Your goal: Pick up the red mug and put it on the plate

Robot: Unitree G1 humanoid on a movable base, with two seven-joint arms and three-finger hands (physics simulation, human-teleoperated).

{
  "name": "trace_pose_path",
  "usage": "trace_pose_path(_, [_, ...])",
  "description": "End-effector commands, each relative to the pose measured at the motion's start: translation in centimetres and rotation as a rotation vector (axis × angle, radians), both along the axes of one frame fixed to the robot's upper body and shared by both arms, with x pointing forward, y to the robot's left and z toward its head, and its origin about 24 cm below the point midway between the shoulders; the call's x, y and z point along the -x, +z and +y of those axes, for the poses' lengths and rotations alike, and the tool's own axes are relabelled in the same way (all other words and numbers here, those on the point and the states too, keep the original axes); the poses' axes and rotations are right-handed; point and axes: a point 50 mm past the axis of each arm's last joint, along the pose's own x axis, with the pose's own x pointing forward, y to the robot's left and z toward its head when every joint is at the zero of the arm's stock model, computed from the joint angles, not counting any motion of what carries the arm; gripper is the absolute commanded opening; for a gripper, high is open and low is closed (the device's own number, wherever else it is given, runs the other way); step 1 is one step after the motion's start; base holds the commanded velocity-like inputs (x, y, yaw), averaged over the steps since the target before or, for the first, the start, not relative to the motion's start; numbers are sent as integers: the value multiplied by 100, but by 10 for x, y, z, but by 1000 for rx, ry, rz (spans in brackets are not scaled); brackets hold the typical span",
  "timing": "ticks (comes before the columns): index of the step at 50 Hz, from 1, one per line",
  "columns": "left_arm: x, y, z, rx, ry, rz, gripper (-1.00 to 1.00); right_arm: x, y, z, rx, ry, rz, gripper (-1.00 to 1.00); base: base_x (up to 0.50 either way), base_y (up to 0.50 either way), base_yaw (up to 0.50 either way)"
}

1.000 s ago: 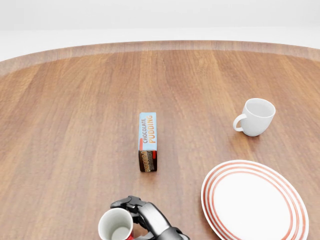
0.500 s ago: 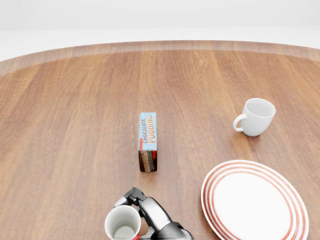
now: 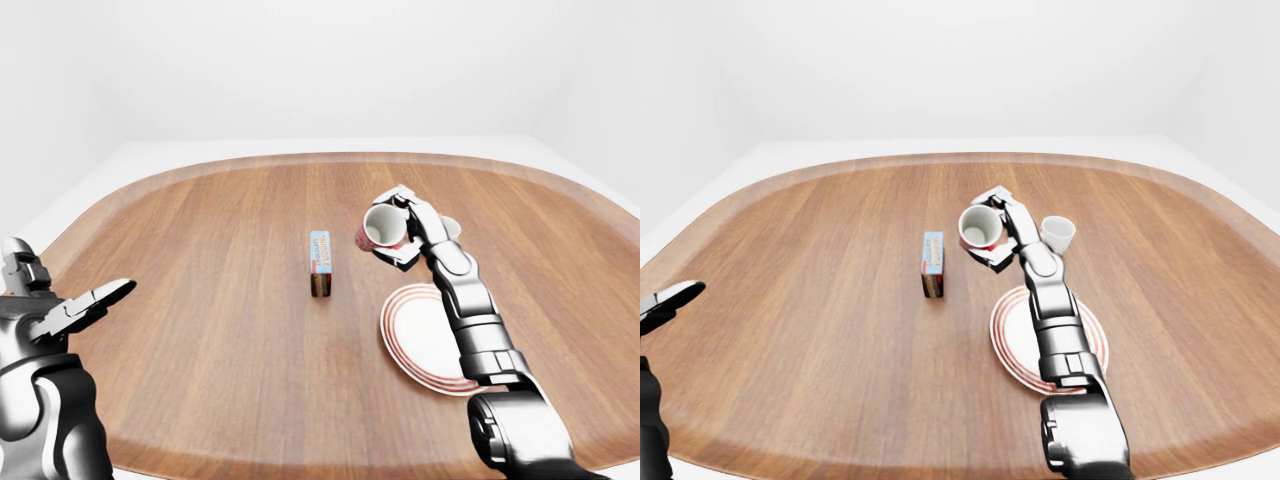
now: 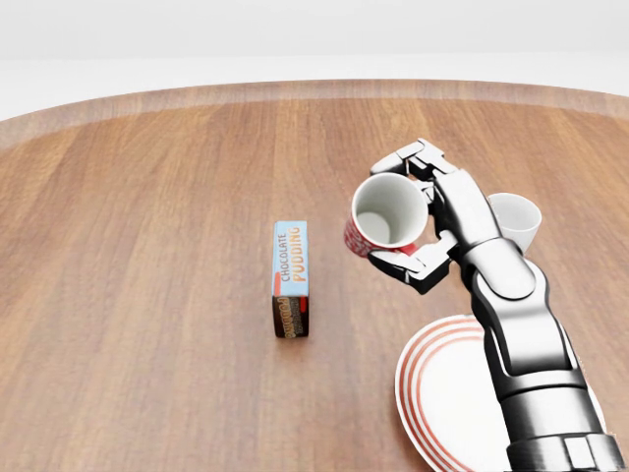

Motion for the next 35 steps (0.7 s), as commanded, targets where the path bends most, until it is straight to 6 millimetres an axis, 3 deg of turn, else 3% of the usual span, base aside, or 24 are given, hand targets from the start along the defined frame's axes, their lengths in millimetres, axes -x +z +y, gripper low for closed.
trace_pose_path(1, [2,4,1,-6,8,-15,100,3,46,-88,108,-167,-94,-100,0,0,0])
trace_pose_path(4, [2,3,0,-8,7,-13,100,10,34,-113,88,-228,-43,-100,0,0,0])
trace_pose_path(11, [2,4,1,-8,8,-14,100,22,16,-135,72,-291,19,-100,0,0,0])
trace_pose_path(23, [2,3,0,-9,8,-9,100,42,-32,-146,66,-325,175,-100,0,0,0])
trace_pose_path(31, [2,3,0,-10,8,-9,100,57,-81,-151,38,-351,359,-100,0,0,0])
trace_pose_path(35, [2,3,-1,-12,6,-9,100,59,-92,-154,36,-362,390,-100,0,0,0])
